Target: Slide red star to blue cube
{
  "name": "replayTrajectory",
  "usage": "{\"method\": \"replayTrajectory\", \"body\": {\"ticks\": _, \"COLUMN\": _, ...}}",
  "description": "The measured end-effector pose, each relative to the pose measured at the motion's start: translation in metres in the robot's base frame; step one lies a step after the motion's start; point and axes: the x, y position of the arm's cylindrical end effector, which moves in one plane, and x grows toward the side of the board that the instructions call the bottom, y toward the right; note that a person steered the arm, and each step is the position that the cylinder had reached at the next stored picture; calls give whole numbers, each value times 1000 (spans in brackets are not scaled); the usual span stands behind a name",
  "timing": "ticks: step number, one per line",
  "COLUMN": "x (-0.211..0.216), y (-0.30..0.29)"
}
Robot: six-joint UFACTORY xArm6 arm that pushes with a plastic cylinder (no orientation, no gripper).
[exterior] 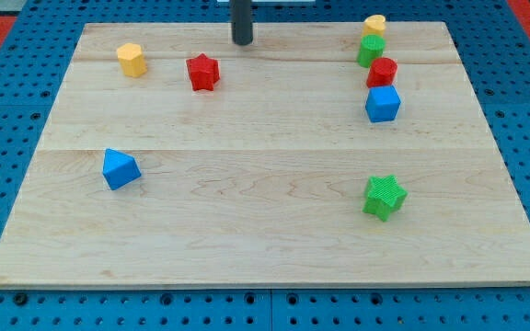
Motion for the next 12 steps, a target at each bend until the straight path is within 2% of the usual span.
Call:
{"method": "replayTrajectory", "body": {"ticks": 1, "x": 28, "y": -51}}
{"method": "replayTrajectory", "body": {"ticks": 2, "x": 25, "y": -64}}
{"method": "replayTrajectory", "body": {"ticks": 3, "x": 42, "y": -81}}
{"method": "replayTrajectory", "body": {"ticks": 5, "x": 101, "y": -83}}
{"method": "replayTrajectory", "body": {"ticks": 8, "x": 124, "y": -64}}
{"method": "replayTrajectory", "body": {"ticks": 10, "x": 149, "y": -17}}
{"method": "replayTrajectory", "body": {"ticks": 11, "x": 150, "y": 0}}
{"method": "replayTrajectory", "body": {"ticks": 12, "x": 131, "y": 5}}
